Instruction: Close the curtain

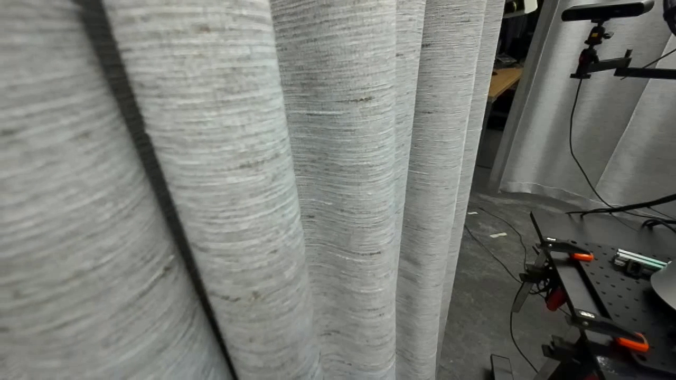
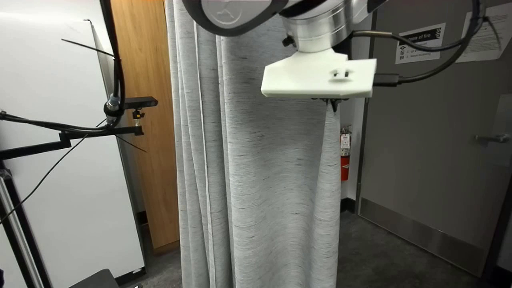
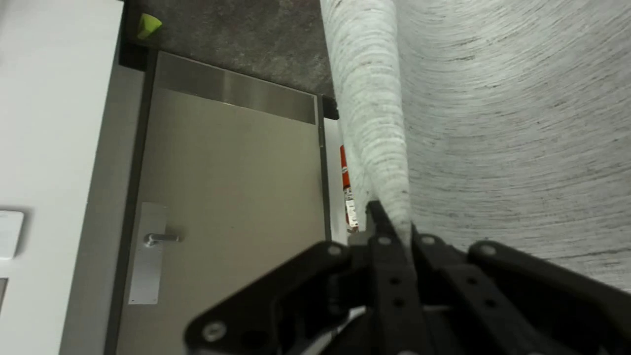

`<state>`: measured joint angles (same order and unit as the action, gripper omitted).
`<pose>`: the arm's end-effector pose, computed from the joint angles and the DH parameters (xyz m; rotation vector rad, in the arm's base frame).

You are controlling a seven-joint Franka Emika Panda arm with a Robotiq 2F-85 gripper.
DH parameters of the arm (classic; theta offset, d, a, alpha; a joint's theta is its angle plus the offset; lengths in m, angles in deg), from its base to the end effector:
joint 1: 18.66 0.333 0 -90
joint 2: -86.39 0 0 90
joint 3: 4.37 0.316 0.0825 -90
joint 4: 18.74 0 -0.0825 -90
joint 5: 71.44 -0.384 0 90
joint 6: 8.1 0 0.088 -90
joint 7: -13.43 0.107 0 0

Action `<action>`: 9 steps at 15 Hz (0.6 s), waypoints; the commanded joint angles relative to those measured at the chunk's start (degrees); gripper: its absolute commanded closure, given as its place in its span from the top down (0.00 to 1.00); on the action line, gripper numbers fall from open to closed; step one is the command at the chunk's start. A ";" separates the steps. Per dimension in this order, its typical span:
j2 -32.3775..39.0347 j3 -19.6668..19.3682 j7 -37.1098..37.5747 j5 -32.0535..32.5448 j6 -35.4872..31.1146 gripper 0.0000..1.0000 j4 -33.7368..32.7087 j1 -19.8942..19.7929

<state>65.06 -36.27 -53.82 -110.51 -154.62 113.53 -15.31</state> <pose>0.4196 -0.2645 0.5274 -2.7461 -0.2351 -1.2596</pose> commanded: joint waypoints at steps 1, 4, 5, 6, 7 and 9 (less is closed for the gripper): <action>7.59 -0.15 0.21 -3.76 -1.39 0.00 -5.47 -2.39; 11.69 0.75 0.72 -5.39 -2.06 0.00 -8.66 -5.08; 12.86 1.13 1.02 -5.80 -2.10 0.00 -9.65 -6.04; 13.80 -1.33 1.79 -5.28 -2.74 0.00 -10.59 -4.00; 14.97 -1.53 2.27 -5.36 -2.88 0.00 -11.64 -4.38; 17.10 -2.40 3.95 -5.15 -3.23 0.00 -13.62 -4.65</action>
<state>76.35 -37.42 -52.06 -114.76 -156.27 103.15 -19.26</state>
